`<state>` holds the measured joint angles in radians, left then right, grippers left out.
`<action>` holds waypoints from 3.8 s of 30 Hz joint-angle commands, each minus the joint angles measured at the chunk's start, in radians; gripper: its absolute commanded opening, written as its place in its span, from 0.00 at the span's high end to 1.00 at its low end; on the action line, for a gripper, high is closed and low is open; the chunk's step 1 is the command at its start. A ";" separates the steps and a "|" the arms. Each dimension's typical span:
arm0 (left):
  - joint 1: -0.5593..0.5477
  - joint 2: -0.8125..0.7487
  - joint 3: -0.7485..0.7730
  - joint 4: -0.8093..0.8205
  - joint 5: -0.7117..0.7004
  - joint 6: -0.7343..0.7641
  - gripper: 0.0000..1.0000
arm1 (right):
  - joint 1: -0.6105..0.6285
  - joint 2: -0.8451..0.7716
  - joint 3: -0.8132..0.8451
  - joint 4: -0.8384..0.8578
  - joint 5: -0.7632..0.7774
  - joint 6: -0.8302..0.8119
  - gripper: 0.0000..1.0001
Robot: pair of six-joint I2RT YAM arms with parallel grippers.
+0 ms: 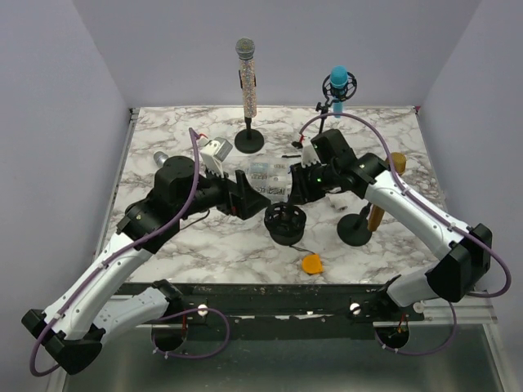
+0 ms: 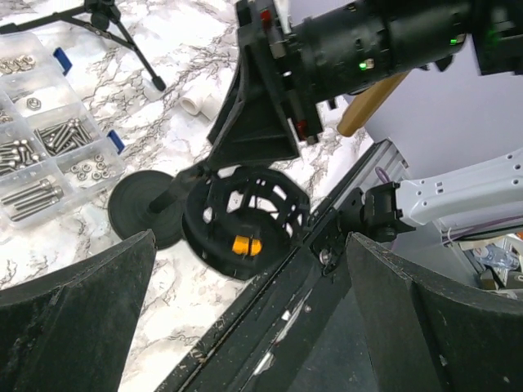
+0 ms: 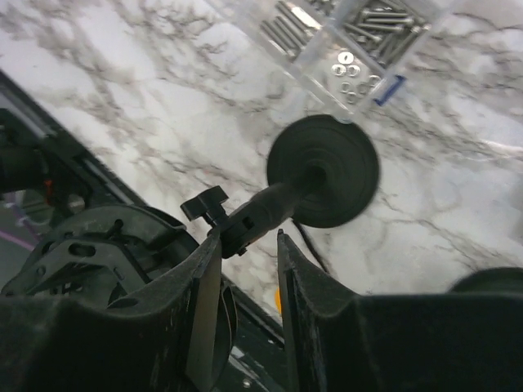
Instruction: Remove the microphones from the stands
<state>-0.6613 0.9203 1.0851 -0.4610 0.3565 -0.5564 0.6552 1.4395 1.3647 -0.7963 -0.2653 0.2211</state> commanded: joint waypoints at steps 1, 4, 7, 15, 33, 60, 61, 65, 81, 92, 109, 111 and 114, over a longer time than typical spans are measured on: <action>-0.005 -0.032 -0.003 -0.037 -0.039 0.023 0.01 | 0.008 0.075 -0.063 -0.040 0.053 0.002 0.66; -0.004 -0.049 -0.010 -0.041 -0.037 0.021 0.01 | 0.009 0.083 -0.043 -0.046 0.085 0.009 0.66; -0.005 -0.066 -0.017 -0.030 -0.035 0.023 0.02 | 0.009 0.027 -0.001 -0.042 0.105 0.025 0.57; -0.025 -0.057 -0.034 0.088 0.026 -0.003 0.02 | 0.009 -0.222 0.211 -0.063 0.249 0.095 0.03; -0.218 0.123 0.077 0.190 -0.039 -0.008 0.02 | 0.009 -0.653 0.232 -0.261 0.706 0.359 0.00; -0.288 0.217 0.146 0.236 -0.049 -0.030 0.02 | 0.008 -0.558 -0.077 -0.046 1.047 0.170 0.32; -0.288 0.223 0.151 0.235 -0.042 -0.027 0.01 | 0.009 -0.561 -0.084 -0.038 1.036 0.154 0.39; -0.287 0.251 0.176 0.239 0.011 0.002 0.02 | 0.009 -0.583 -0.095 0.021 0.949 0.074 0.58; -0.201 0.389 0.281 0.375 0.283 0.302 0.02 | 0.008 -0.600 -0.162 0.126 0.452 -0.132 0.88; -0.171 0.555 0.272 0.552 0.323 0.528 0.02 | 0.009 -0.596 -0.140 0.091 0.441 -0.108 0.54; -0.081 0.758 0.296 0.878 0.597 0.405 0.01 | 0.009 -0.482 0.076 -0.094 0.524 0.041 0.07; -0.082 0.777 0.296 0.924 0.642 0.398 0.01 | 0.009 -0.474 0.071 -0.094 0.519 0.031 0.08; -0.081 0.808 0.300 0.982 0.657 0.384 0.01 | 0.009 -0.476 0.062 -0.082 0.514 0.026 0.13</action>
<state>-0.7399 1.7039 1.3479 0.3851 0.8993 -0.1497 0.6601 0.9535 1.4223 -0.8589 0.2531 0.2466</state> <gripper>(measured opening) 0.980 0.899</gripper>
